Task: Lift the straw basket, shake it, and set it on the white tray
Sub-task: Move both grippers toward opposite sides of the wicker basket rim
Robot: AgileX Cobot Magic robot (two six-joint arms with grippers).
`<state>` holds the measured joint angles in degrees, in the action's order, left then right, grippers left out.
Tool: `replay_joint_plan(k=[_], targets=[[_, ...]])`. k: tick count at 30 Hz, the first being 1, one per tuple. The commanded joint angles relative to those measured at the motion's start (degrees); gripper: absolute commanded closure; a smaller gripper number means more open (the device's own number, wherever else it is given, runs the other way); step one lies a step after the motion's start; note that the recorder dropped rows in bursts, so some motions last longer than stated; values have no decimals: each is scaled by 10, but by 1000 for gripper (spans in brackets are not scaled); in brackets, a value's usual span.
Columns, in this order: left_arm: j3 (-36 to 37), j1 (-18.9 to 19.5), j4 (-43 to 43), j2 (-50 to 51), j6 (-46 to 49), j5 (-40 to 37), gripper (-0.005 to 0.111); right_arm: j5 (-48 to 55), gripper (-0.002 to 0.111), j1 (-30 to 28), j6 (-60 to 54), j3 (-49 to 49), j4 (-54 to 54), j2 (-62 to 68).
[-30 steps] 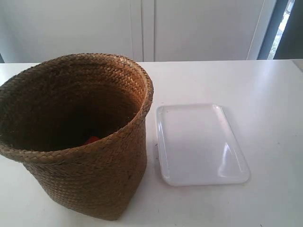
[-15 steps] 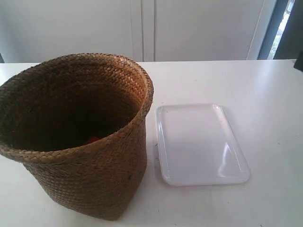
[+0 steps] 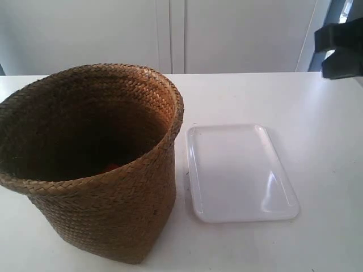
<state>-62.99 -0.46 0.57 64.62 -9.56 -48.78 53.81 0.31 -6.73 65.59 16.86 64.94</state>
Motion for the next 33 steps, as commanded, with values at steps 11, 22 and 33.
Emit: replay_joint_plan(k=[11,22,33], targets=[[-138,2,-59,41,68,-99,69,127,108,57,-157,69,254,89],[-135,2,-61,67,68,-106,46,145,52,67,-176,69,273,92],[-135,2,-119,90,123,-93,46,150,35,95,-64,69,282,138]])
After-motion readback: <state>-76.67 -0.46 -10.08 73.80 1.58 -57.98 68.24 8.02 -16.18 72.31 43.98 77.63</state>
